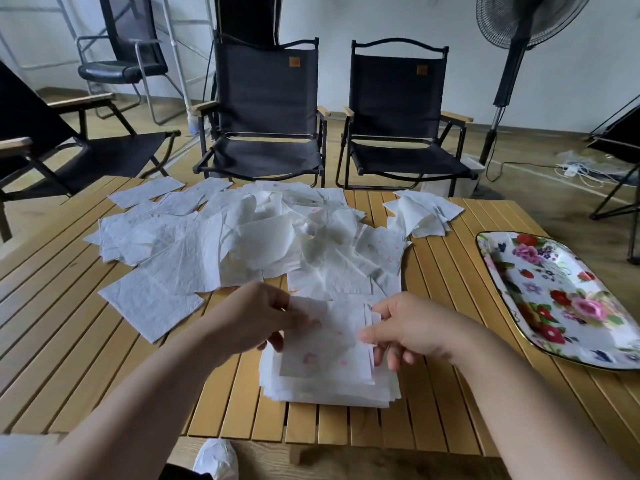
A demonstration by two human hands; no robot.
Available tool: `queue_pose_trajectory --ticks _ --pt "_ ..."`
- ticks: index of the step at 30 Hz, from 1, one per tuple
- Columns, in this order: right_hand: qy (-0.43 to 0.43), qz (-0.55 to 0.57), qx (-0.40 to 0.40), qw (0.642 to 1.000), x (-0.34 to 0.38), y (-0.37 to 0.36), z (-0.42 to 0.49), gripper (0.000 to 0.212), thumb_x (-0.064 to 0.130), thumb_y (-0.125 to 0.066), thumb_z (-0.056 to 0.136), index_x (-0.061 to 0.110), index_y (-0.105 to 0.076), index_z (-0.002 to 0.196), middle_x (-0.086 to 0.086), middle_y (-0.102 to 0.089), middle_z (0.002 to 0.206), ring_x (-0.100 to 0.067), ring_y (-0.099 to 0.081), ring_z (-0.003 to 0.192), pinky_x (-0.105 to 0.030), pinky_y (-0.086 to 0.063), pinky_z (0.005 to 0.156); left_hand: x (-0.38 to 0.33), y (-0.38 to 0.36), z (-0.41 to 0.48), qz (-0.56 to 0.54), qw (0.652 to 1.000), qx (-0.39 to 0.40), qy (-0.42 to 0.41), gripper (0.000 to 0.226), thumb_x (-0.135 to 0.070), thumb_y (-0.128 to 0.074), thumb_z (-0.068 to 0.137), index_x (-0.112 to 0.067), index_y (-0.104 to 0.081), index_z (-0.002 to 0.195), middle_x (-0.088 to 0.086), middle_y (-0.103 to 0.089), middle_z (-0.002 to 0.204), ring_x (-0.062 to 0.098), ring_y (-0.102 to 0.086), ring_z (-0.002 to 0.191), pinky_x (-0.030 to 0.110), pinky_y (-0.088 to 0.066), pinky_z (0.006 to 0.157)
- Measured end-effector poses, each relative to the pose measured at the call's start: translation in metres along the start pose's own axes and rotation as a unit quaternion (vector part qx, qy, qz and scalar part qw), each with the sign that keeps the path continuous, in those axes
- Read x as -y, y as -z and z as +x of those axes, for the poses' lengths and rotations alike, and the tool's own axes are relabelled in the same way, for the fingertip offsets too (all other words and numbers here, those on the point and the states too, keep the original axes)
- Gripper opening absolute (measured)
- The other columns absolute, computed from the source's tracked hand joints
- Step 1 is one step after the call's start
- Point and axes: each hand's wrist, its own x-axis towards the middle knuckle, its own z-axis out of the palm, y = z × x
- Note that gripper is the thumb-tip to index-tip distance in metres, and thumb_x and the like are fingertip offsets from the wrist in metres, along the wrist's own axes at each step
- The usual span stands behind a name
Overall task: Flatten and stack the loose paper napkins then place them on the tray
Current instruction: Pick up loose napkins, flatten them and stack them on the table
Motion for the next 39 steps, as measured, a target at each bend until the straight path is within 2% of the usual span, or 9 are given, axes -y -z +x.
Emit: queue_pose_trajectory --ticks 3,10,13,17,23,27,30,35,39 --pt "-0.021 -0.073 -0.047 0.996 0.001 -0.005 0.001 0.021 0.033 -0.069 0.094 0.012 -0.068 0.096 -0.003 -0.075 0.076 -0.010 -0.060 0.051 -0.022 -0.038 0.046 -0.001 -0.002 -0.001 0.031 0.999 -0.017 -0.012 0.013 -0.022 -0.072 0.090 -0.014 -0.071 0.080 -0.008 -0.063 0.049 0.001 -0.050 0.036 0.013 -0.036 0.041" --pt "-0.031 -0.104 -0.145 0.983 0.005 -0.006 -0.002 0.034 0.053 -0.070 0.086 0.020 -0.060 0.087 0.003 -0.067 0.073 -0.012 -0.056 0.056 -0.027 -0.044 0.059 0.006 -0.002 0.001 0.038 0.996 -0.074 -0.038 0.012 -0.024 -0.072 0.091 -0.016 -0.067 0.084 -0.002 -0.070 0.066 0.009 -0.064 0.050 0.021 -0.044 0.046" --pt "-0.038 -0.124 -0.114 0.985 0.006 -0.005 -0.006 0.038 0.054 -0.067 0.088 0.019 -0.060 0.075 0.003 -0.066 0.065 -0.012 -0.053 0.052 -0.026 -0.044 0.059 0.007 0.000 0.002 0.044 0.994 -0.088 -0.043 0.010 -0.025 -0.070 0.092 -0.016 -0.069 0.092 -0.005 -0.070 0.063 0.006 -0.063 0.048 0.020 -0.046 0.047" --pt "-0.078 -0.123 -0.037 0.989 0.014 0.001 -0.020 0.045 0.057 -0.063 0.091 0.015 -0.069 0.075 0.001 -0.065 0.059 -0.011 -0.046 0.044 -0.023 -0.041 0.054 0.007 0.003 0.001 0.103 0.985 -0.119 -0.071 0.027 -0.039 -0.075 0.085 -0.027 -0.063 0.106 -0.010 -0.068 0.090 0.011 -0.066 0.062 0.021 -0.049 0.053" --pt "-0.120 -0.120 0.064 0.983 0.021 -0.007 -0.024 0.043 0.052 -0.067 0.090 0.011 -0.077 0.090 0.001 -0.069 0.065 -0.007 -0.043 0.044 -0.019 -0.030 0.048 -0.003 0.000 -0.009 0.158 0.972 -0.063 -0.163 0.018 -0.049 -0.073 0.083 -0.039 -0.062 0.093 -0.016 -0.061 0.084 0.001 -0.056 0.072 0.014 -0.043 0.060" --pt "-0.078 0.046 -0.015 0.996 0.016 -0.005 -0.019 0.022 0.024 -0.068 0.095 0.003 -0.072 0.090 0.001 -0.064 0.058 -0.005 -0.041 0.040 -0.016 -0.026 0.036 -0.005 -0.005 -0.010 0.175 0.965 -0.010 -0.196 0.034 -0.059 -0.073 0.075 -0.039 -0.066 0.102 -0.017 -0.060 0.098 0.006 -0.055 0.087 0.020 -0.048 0.072" --pt "-0.055 0.215 -0.057 0.973 0.013 -0.001 -0.016 0.020 0.021 -0.071 0.092 0.003 -0.070 0.084 -0.002 -0.059 0.058 -0.006 -0.039 0.039 -0.016 -0.023 0.035 -0.003 -0.004 -0.010 0.166 0.966 0.004 -0.198 0.046 -0.063 -0.076 0.070 -0.042 -0.064 0.109 -0.021 -0.057 0.106 0.004 -0.054 0.096 0.019 -0.048 0.079" --pt "-0.005 0.340 -0.042 0.940 0.014 0.001 -0.015 0.020 0.022 -0.066 0.095 0.008 -0.060 0.083 -0.001 -0.053 0.060 -0.008 -0.035 0.042 -0.019 -0.019 0.040 0.000 -0.002 -0.008 0.135 0.966 -0.077 -0.205 0.010 -0.048 -0.071 0.085 -0.039 -0.070 0.090 -0.021 -0.067 0.093 -0.003 -0.059 0.091 0.014 -0.046 0.074" --pt "0.024 0.362 -0.054 0.930 0.015 0.001 -0.016 0.020 0.025 -0.068 0.091 0.008 -0.063 0.083 -0.002 -0.054 0.062 -0.009 -0.036 0.044 -0.020 -0.021 0.041 0.001 0.003 -0.005 0.047 0.968 -0.126 -0.211 0.014 -0.043 -0.067 0.090 -0.031 -0.072 0.084 -0.015 -0.070 0.083 0.002 -0.063 0.081 0.023 -0.047 0.074"
